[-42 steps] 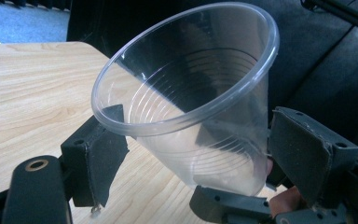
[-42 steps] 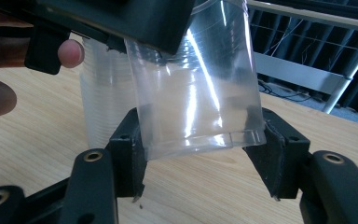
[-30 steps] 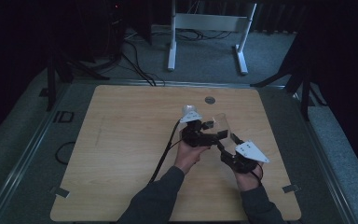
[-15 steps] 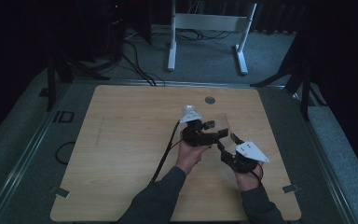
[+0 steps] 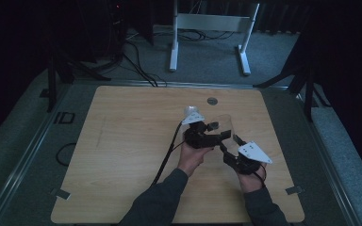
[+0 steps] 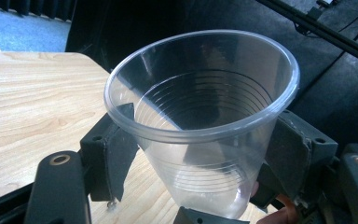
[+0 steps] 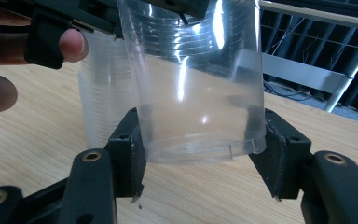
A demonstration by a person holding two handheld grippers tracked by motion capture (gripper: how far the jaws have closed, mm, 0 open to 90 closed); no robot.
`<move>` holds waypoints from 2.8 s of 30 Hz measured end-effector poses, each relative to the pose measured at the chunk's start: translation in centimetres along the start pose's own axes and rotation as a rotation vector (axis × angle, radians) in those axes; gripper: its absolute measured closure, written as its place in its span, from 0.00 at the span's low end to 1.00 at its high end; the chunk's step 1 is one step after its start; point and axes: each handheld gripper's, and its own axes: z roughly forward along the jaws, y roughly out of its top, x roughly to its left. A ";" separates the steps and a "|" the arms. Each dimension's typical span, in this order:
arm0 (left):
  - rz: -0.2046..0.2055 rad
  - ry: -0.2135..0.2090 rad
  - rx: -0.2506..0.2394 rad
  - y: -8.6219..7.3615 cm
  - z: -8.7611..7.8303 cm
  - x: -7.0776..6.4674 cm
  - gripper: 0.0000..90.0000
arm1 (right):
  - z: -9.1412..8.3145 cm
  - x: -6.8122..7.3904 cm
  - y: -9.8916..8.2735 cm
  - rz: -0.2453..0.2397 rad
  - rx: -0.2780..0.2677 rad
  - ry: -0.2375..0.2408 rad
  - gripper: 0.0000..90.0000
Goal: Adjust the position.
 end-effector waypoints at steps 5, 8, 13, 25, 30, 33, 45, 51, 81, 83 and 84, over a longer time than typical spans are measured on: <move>0.000 -0.003 -0.002 0.0 0.0 0.0 0.34 | 0.0 0.0 0.0 0.000 -0.002 0.000 0.46; 0.003 -0.002 -0.001 0.0 0.0 -0.1 0.34 | 0.0 0.0 0.0 0.000 -0.002 0.001 0.46; 0.010 -0.002 0.001 0.0 -0.1 -0.1 0.34 | 0.0 0.0 0.0 -0.004 0.001 0.003 0.45; 0.055 0.020 0.023 -0.1 -0.1 -0.3 0.34 | 0.3 -0.1 0.1 -0.008 0.036 0.037 0.27; 0.097 0.059 0.052 -0.2 0.0 -0.4 0.34 | 0.2 -0.3 0.4 -0.021 0.045 0.047 0.25; 0.128 0.084 0.076 -0.3 0.1 -0.6 0.34 | 0.3 -0.4 0.4 -0.028 0.062 0.059 0.27; 0.228 0.139 0.132 -0.7 0.5 -1.4 0.34 | 0.9 0.0 0.1 -0.044 0.120 0.092 0.33; 0.234 0.138 0.138 -0.8 0.6 -1.5 0.34 | 0.9 0.0 0.0 -0.035 0.118 0.084 0.41; 0.125 0.062 0.006 -0.6 0.5 -1.5 0.28 | 0.5 0.1 0.0 0.018 0.061 0.094 0.46; 0.128 0.066 0.001 -0.6 0.4 -1.6 0.29 | 0.5 0.1 -0.1 0.022 0.059 0.098 0.46; 0.128 0.067 -0.002 -0.6 0.4 -1.6 0.29 | 0.5 0.0 -0.1 0.023 0.059 0.099 0.46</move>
